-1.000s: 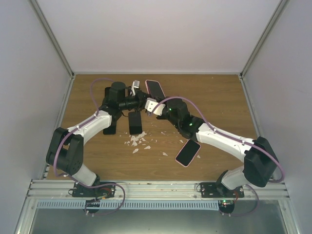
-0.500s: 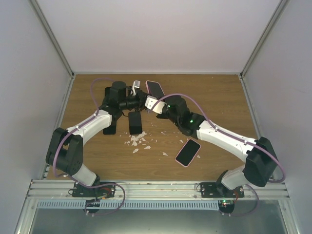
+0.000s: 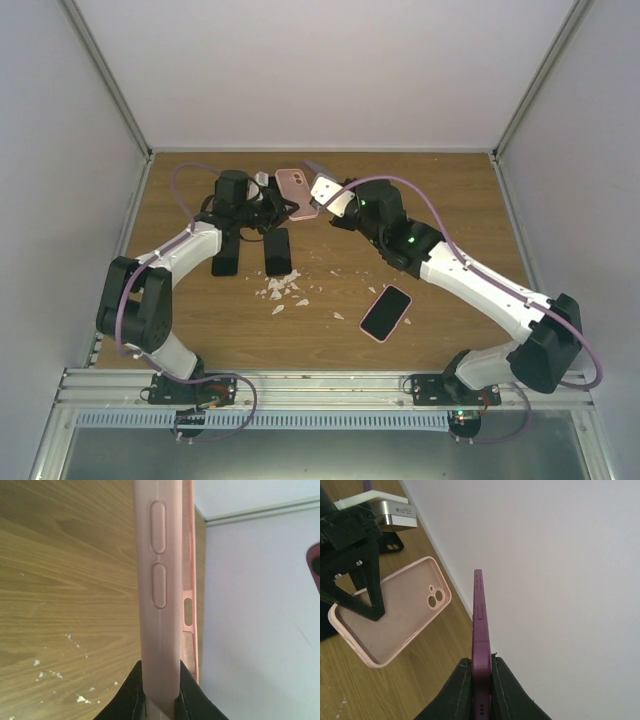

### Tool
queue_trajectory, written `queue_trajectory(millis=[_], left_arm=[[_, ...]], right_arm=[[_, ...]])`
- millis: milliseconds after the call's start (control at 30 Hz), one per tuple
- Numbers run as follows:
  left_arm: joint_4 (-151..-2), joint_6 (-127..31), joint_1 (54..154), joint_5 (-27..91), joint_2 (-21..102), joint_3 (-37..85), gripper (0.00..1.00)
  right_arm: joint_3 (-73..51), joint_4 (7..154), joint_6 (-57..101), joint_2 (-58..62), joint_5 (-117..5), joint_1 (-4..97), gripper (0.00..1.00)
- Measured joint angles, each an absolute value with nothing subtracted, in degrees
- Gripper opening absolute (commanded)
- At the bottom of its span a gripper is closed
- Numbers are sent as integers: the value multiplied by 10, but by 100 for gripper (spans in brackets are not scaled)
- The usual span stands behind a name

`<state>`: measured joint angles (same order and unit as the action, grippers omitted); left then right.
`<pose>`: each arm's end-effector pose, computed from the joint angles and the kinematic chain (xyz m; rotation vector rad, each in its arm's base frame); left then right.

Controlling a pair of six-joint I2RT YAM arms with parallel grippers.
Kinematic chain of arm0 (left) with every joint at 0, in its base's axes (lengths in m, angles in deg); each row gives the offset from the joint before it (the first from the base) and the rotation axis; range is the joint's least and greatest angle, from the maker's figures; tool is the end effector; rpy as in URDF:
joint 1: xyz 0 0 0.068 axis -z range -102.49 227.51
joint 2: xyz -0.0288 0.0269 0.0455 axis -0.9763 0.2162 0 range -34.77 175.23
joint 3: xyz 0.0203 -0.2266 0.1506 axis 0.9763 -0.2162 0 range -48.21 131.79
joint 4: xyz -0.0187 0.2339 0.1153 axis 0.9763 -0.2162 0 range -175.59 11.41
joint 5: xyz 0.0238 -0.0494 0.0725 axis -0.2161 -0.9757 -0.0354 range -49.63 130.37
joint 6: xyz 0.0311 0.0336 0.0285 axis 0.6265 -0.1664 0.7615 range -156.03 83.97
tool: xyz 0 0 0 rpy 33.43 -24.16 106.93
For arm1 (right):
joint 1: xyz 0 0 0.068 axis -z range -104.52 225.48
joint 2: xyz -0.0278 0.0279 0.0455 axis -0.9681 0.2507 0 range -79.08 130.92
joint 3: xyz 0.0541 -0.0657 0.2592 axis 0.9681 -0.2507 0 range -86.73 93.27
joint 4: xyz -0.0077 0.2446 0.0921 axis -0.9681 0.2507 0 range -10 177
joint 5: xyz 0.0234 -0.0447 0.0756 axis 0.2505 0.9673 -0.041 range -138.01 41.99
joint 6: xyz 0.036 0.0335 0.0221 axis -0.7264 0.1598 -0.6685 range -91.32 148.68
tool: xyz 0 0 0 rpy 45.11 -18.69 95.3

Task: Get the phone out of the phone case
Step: Remove the phone case from the phone, then place the phone case at the center of the board.

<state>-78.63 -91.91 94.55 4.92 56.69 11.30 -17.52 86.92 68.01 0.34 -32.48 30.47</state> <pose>0.3322 -0.1234 0.2441 -0.3826 2.3169 -1.3562 0.2378 0.2244 0.3567 -1.1059 1.4988 -0.1845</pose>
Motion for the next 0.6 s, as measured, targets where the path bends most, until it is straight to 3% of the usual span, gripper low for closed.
queue_trajectory(millis=[600], left_arm=[[-817, -805, 940, 84, 638, 187, 0]], right_arm=[[-162, 929, 637, -10, -351, 377, 0]])
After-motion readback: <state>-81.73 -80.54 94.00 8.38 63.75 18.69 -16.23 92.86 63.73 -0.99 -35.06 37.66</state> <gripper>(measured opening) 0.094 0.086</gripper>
